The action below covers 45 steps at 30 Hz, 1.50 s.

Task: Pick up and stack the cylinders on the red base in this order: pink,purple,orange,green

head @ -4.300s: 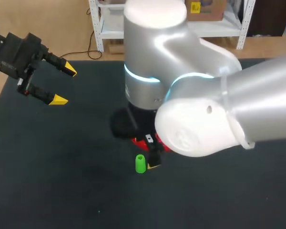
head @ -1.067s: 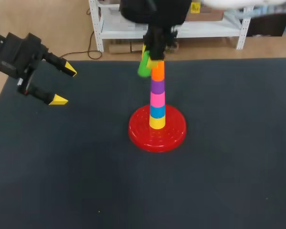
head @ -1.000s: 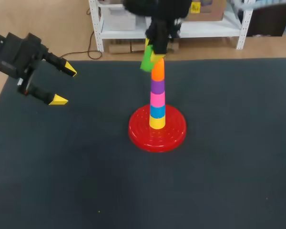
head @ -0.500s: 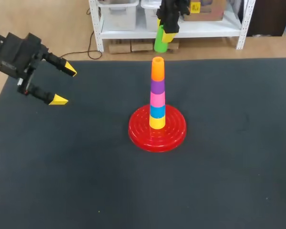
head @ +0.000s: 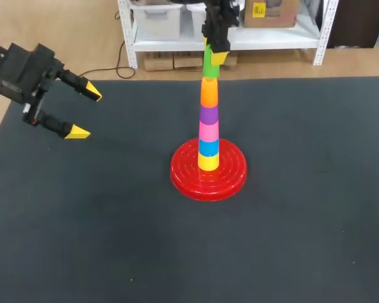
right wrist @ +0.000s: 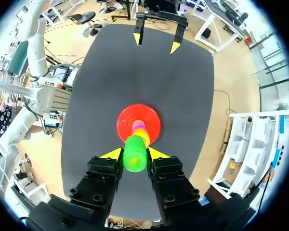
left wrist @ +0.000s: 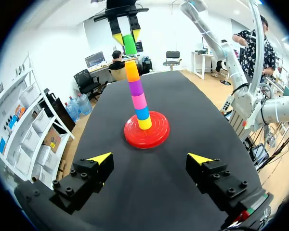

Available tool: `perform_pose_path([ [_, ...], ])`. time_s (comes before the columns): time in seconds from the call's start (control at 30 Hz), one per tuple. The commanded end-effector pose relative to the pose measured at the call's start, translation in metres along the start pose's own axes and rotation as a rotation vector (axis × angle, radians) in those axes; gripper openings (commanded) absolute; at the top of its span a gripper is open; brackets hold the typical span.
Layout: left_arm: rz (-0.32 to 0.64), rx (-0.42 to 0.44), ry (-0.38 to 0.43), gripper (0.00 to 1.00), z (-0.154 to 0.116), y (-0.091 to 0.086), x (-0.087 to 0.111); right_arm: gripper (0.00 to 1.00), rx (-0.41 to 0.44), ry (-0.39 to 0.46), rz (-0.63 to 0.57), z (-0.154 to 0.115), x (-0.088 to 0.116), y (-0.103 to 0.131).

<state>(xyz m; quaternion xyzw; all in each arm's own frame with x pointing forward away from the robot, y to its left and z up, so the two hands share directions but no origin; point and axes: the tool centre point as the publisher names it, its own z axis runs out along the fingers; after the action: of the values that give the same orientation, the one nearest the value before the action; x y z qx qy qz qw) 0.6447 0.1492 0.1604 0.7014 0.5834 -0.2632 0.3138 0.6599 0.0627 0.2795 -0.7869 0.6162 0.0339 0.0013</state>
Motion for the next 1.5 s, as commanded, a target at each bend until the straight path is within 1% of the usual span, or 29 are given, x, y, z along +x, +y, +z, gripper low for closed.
perform_pose_path([
  [0.03, 0.001, -0.002, 0.000, 1.00, 0.001, 0.000, 0.001, 0.00, -0.002, -0.008, 0.010, 0.005, 0.001, -0.002],
  [0.53, 0.001, -0.002, 0.000, 1.00, 0.001, 0.000, 0.001, 0.00, 0.001, -0.019, 0.023, 0.013, 0.006, 0.001],
  [0.87, 0.001, -0.002, 0.000, 1.00, 0.001, 0.000, 0.001, 0.00, 0.010, -0.032, 0.018, 0.016, 0.001, -0.003],
  [1.13, 0.001, -0.002, 0.000, 1.00, 0.001, 0.000, 0.001, 0.00, 0.001, -0.013, 0.023, 0.023, 0.003, -0.003],
  [1.5, 0.001, -0.002, 0.000, 1.00, 0.001, 0.000, 0.001, 0.00, 0.006, 0.006, 0.006, 0.028, 0.001, -0.008],
])
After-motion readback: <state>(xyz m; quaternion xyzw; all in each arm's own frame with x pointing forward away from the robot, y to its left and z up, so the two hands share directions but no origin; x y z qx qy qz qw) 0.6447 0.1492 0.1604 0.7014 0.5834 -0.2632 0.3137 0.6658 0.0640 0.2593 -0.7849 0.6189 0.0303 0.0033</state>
